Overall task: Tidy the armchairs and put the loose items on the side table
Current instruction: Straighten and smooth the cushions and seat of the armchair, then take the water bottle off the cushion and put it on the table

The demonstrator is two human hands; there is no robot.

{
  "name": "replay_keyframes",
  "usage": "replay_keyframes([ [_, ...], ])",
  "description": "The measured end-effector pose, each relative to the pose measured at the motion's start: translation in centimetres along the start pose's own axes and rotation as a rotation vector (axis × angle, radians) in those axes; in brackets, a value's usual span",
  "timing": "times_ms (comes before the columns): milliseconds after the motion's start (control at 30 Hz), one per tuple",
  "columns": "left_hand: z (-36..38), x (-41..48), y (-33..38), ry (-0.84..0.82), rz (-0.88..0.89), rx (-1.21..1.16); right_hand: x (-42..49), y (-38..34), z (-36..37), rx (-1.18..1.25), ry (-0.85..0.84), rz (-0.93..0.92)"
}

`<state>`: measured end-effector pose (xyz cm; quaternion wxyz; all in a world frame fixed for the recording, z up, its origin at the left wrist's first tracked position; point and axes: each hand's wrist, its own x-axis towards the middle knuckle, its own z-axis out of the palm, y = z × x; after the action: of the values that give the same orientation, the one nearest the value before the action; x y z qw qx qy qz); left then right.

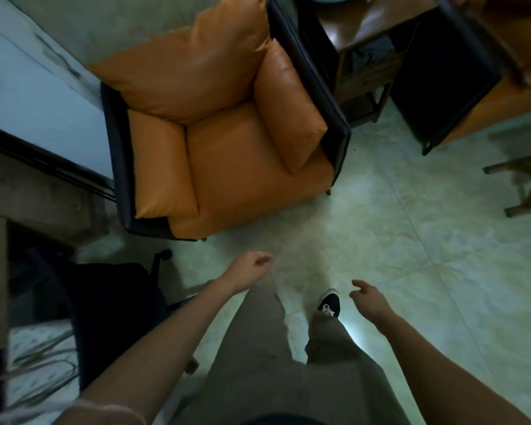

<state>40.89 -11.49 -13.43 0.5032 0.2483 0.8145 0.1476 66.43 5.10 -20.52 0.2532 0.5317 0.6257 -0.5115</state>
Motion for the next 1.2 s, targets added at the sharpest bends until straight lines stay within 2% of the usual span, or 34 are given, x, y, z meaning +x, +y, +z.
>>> replay_keyframes([
  [167,-0.5,-1.6,2.7,0.002,0.013,0.130,-3.6,1.7,-1.8,0.220,0.091,0.036],
  [367,-1.8,2.5,7.2,-0.090,0.102,0.206,-5.2,3.3,-4.1,0.290,0.116,0.112],
  [600,-4.5,8.0,7.3,-0.216,0.121,0.292,-6.8,3.7,-6.1,0.407,0.310,0.258],
  [800,-7.1,12.4,7.0,-0.255,0.107,0.358,-5.4,-0.5,-5.9,0.530,0.504,0.332],
  [1000,-6.1,15.9,11.8,-0.325,0.187,0.386,-3.9,-2.3,-7.8,0.580,0.419,0.274],
  [1067,-5.7,17.0,13.9,-0.351,0.209,0.408,-3.3,-1.9,-9.4,0.633,0.425,0.293],
  [1200,-4.6,19.3,19.9,-0.353,0.277,0.414,-1.0,1.1,-12.2,0.654,0.309,0.340],
])
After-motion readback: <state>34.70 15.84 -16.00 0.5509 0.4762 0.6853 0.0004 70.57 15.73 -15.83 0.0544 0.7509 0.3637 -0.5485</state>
